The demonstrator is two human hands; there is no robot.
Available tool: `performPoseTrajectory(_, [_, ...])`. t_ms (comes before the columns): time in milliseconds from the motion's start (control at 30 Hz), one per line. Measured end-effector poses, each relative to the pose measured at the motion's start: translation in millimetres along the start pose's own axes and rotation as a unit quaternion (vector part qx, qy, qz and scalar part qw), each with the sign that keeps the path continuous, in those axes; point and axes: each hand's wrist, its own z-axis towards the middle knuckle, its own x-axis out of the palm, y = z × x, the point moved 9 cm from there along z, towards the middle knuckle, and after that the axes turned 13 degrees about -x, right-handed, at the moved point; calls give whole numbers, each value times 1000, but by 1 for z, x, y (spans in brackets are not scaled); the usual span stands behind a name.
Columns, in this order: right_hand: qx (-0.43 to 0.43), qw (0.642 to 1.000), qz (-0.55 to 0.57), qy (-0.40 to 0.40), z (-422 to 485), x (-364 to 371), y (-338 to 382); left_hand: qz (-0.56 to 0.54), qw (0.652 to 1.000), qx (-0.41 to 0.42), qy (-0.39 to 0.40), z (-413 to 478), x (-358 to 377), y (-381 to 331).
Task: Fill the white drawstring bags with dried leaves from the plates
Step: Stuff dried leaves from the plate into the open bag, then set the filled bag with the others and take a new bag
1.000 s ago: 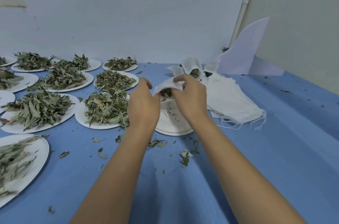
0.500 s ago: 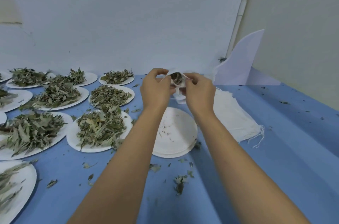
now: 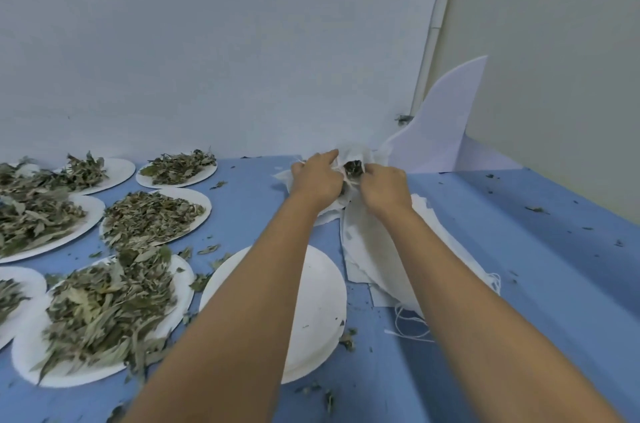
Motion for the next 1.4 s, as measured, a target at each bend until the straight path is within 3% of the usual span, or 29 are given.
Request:
performPoseTrajectory(100, [-17, 999, -21, 17, 1, 1, 0, -92, 994, 17, -49, -12, -15, 5])
performPoseTrajectory(233, [-43, 989, 51, -128, -21, -34, 9, -151, 984, 20, -94, -35, -32, 10])
performPoseTrajectory(300, [-39, 987, 64, -141, -38, -40, 10, -167, 980, 22, -105, -49, -38, 10])
performPoseTrajectory(400, [-15, 995, 15, -99, -65, -35, 8, -185, 979, 23, -85, -68, -38, 13])
performPoseTrajectory(533, [5, 991, -134, 4, -102, -17, 9, -227, 972, 17, -67, -96, -37, 25])
performPoseTrajectory(633, [20, 986, -147, 79, -123, 4, 10, -246, 966, 7, -74, -112, -39, 39])
performPoseTrajectory(800, [-11, 988, -136, 70, -135, 10, 17, -280, 956, -18, -84, -131, -42, 63])
performPoseTrajectory(900, [-54, 983, -163, 72, -143, 10, 25, -308, 946, -36, -89, -135, -44, 77])
performPoseTrajectory(967, [-91, 983, -155, 33, -147, 5, 33, -326, 940, -48, -94, -137, -43, 84])
performPoseTrajectory(1033, [-137, 981, -103, -89, -146, -10, 40, -337, 933, -68, -103, -139, -44, 90])
performPoseTrajectory(1133, [-260, 935, -29, -239, -160, -31, 68, -390, 912, -104, -74, -139, -41, 94])
performPoseTrajectory(1233, [-432, 868, -58, -240, -180, -19, 107, -444, 886, -135, -17, -138, -37, 92])
performPoseTrajectory(1300, [-490, 834, -74, -241, -190, -15, 123, -430, 893, -126, -32, -140, -44, 91])
performPoseTrajectory(1367, [-499, 826, -71, -252, -194, -14, 132, -383, 915, -104, -76, -143, -57, 91])
performPoseTrajectory(1400, [-476, 840, -58, -254, -192, -15, 131, -368, 920, -98, -90, -145, -63, 92])
